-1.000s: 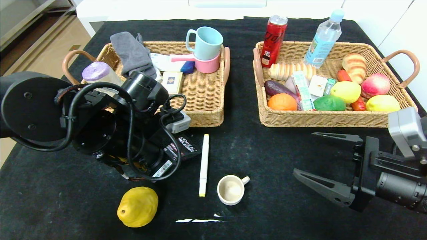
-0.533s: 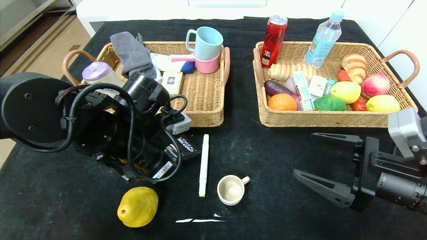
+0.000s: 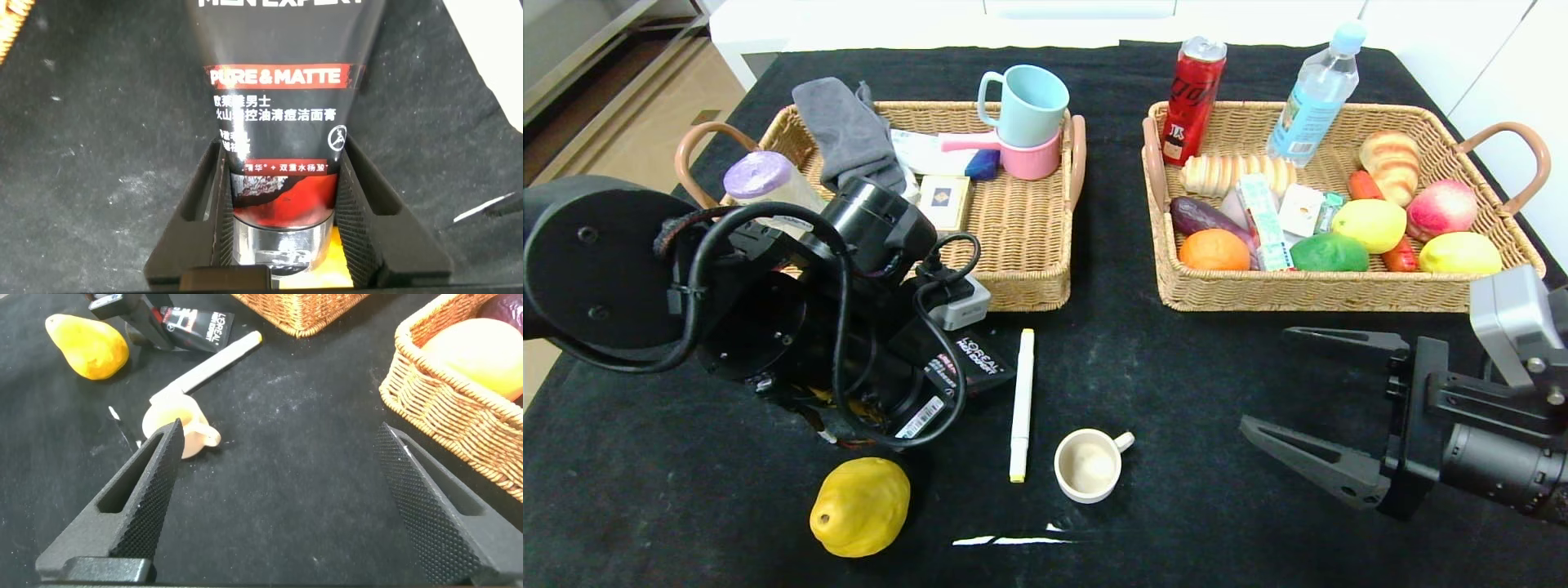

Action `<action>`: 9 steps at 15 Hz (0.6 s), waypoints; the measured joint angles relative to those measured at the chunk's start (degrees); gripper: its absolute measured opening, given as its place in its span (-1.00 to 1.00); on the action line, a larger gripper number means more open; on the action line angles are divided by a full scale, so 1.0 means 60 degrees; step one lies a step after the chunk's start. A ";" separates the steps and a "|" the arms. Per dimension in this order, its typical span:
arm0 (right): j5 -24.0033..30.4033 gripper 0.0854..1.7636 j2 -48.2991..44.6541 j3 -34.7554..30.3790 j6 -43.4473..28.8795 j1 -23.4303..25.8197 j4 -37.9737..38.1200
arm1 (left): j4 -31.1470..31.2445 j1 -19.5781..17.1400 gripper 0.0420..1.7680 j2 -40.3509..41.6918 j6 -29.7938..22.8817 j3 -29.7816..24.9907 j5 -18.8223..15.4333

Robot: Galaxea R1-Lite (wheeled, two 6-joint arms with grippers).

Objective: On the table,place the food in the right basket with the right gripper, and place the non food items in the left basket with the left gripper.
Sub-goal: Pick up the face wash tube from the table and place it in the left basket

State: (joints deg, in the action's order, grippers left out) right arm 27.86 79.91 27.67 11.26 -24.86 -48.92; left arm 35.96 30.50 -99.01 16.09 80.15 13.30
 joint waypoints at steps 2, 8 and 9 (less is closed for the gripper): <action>0.0000 0.93 0.0000 -0.0004 0.0000 -0.0026 0.0000 | -0.0018 0.0000 -0.16 0.0177 -0.0004 0.0065 0.0057; -0.0004 0.93 -0.0014 -0.0039 0.0000 -0.0083 0.0000 | -0.0146 0.0134 -0.17 0.0815 -0.0798 0.0266 0.0079; 0.0000 0.93 -0.0014 -0.0039 0.0000 -0.0079 0.0004 | -0.0154 0.0158 -0.18 0.0880 -0.0994 0.0317 0.0126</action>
State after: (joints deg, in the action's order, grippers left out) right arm 27.86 79.82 27.44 11.26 -25.33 -48.90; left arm 35.04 31.45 -93.73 10.13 82.05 14.06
